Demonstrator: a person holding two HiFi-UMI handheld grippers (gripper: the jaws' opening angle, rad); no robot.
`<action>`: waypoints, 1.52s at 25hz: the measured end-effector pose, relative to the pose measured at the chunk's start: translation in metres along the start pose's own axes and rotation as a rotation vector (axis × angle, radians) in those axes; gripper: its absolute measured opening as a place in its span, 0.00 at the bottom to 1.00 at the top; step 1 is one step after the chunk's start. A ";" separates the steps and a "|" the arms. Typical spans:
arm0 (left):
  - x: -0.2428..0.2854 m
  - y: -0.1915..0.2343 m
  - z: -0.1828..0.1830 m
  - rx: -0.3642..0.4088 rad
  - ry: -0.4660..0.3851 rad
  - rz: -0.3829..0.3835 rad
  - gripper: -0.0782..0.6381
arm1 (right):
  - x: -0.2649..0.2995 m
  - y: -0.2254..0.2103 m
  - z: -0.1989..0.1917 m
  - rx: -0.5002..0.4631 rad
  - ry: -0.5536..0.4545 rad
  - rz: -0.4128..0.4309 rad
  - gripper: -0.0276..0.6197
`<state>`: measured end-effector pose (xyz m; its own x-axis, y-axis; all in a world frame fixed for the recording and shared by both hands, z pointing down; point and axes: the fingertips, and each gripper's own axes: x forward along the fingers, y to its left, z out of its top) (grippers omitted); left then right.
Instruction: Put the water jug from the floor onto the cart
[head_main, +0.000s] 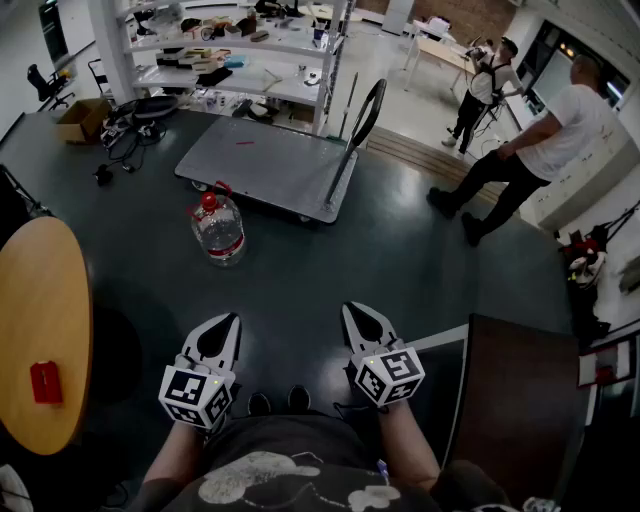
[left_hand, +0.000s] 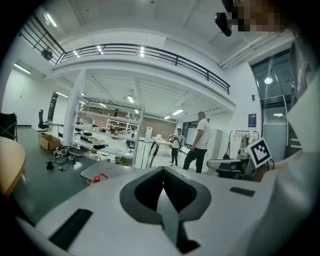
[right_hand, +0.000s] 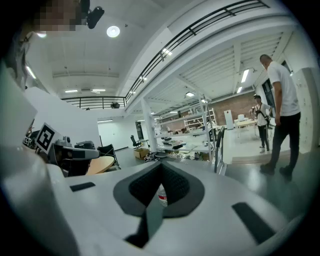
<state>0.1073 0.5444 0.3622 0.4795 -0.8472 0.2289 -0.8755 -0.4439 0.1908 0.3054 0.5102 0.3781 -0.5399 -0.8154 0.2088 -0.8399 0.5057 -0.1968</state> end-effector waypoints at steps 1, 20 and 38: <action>0.000 0.000 0.000 0.000 0.000 0.001 0.12 | -0.001 0.000 0.000 0.000 0.002 -0.001 0.03; 0.015 -0.003 -0.002 0.008 0.016 -0.004 0.12 | -0.012 -0.011 -0.011 0.022 0.015 -0.020 0.03; 0.050 -0.022 -0.015 0.006 0.015 0.079 0.12 | -0.007 -0.070 -0.035 0.034 0.050 -0.008 0.03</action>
<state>0.1516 0.5164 0.3840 0.4100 -0.8750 0.2576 -0.9108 -0.3779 0.1662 0.3664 0.4905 0.4239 -0.5362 -0.8037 0.2578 -0.8422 0.4888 -0.2277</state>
